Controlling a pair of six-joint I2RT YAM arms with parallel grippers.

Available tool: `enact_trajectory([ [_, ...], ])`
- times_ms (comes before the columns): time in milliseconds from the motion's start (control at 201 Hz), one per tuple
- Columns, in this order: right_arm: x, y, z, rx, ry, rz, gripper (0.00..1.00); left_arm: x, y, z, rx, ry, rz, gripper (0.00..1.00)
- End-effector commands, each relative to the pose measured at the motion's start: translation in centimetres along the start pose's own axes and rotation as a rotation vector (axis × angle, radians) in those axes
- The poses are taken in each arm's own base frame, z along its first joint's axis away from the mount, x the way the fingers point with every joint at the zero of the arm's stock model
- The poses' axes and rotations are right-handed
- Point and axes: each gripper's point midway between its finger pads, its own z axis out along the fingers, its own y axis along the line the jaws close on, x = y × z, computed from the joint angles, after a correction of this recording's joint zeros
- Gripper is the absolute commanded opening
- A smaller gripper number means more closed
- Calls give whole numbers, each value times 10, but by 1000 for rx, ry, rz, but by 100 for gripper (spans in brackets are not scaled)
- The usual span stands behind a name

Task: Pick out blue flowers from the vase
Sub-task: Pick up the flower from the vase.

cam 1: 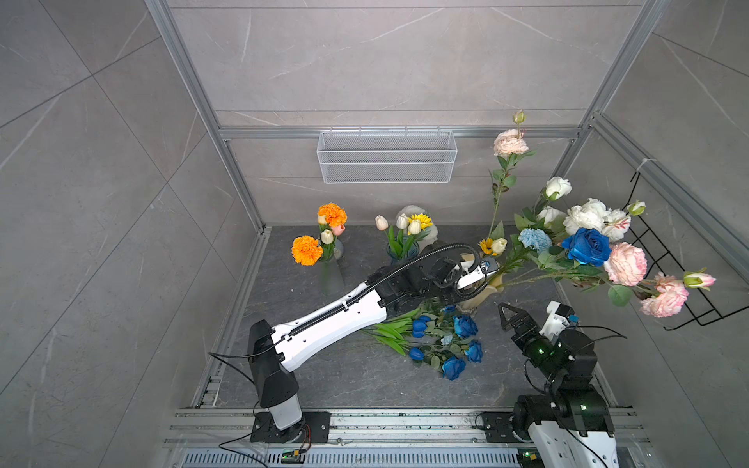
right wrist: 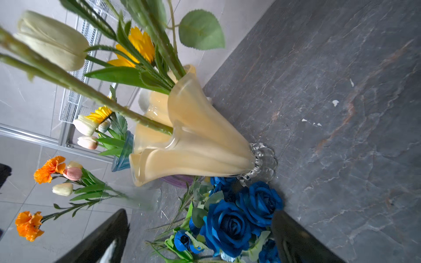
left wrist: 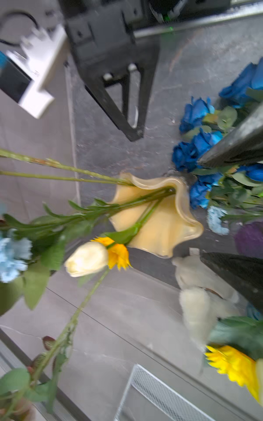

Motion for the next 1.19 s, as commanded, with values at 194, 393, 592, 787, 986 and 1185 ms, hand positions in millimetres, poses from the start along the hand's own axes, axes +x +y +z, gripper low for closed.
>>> enact_trajectory([
  [194,-24,7,1,-29,-124,43,100,-51,-31,13,308,-170,-127,62],
  [393,-37,3,9,6,-170,61,100,-61,-35,28,359,-207,-128,62],
  [592,-55,-5,9,93,-240,72,99,-72,-25,43,377,-260,-156,62],
  [787,-65,1,19,87,-254,56,100,-76,-15,60,398,-292,-184,62],
  [986,-70,10,33,58,-233,26,100,-78,-9,76,407,-324,-222,62],
  [1185,-72,17,41,43,-214,6,99,-86,-10,83,428,-355,-253,62],
])
